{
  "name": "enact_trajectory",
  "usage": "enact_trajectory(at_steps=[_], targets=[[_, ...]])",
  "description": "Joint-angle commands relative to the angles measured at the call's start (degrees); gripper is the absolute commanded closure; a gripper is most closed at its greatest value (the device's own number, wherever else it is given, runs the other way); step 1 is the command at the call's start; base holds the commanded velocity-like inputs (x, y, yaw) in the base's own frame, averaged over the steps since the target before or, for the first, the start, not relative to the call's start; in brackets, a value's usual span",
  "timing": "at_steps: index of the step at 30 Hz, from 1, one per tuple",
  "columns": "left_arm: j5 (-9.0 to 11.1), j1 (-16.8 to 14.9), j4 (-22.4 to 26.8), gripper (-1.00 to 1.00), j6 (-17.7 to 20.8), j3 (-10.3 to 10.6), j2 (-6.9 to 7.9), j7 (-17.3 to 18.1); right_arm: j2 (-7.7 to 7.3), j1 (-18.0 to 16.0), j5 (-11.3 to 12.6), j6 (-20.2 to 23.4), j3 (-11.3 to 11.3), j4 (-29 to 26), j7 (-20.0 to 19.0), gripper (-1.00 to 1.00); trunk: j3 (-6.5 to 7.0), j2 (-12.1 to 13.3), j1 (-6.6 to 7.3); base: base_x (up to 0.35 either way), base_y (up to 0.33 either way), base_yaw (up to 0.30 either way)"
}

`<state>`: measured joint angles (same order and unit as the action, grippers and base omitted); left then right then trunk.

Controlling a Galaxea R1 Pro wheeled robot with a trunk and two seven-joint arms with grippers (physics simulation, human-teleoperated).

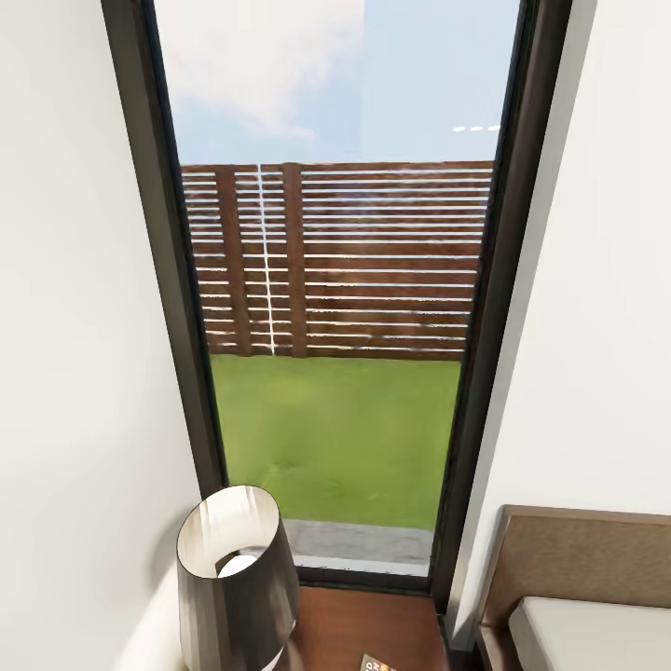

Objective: In the bedroom, move the book from the bed onto either nightstand, and place the two sandals side by side next to the bed.

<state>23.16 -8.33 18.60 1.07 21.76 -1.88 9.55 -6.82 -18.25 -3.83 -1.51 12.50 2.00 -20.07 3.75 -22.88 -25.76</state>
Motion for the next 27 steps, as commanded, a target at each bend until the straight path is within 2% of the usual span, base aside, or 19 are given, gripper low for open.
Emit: enact_trajectory(at_steps=[1, 7, 15, 18, 27], targets=[[0.5, 0.0, 0.0, -1.0, 0.1, 0.3, 0.03, -0.5, -0.04, 0.1, -0.4, -0.2, 0.5, 0.2, -0.1, -1.0, -0.02, 0.0, -0.02, 0.0, 0.0, 0.0], [0.4, 0.0, -2.2, -1.0, -1.3, 0.3, 0.01, -2.5, -0.04, 1.0, -0.4, -0.2, 0.5, 0.2, -0.1, -1.0, -0.02, 0.0, -0.02, 0.0, 0.0, 0.0], [0.4, 0.0, -5.8, -1.0, -4.5, 0.3, 0.06, -3.2, 0.0, 2.9, -0.4, -0.4, 0.5, 0.2, -0.1, -1.0, -0.02, 0.0, -0.02, 0.0, 0.0, 0.0], [0.4, 0.0, -6.3, -1.0, -5.0, 0.3, 0.1, -3.3, 0.06, 4.2, -0.3, -1.8, 0.5, 0.2, 0.1, -1.0, -0.02, 0.0, -0.02, 0.0, 0.0, 0.0], [0.4, 0.0, -6.7, -1.0, -5.3, 0.3, 0.17, -3.4, 1.47, 6.6, -0.3, -3.4, 0.5, 0.2, 4.4, -1.0, -0.02, 0.0, -0.02, 0.0, 0.0, 0.0]])
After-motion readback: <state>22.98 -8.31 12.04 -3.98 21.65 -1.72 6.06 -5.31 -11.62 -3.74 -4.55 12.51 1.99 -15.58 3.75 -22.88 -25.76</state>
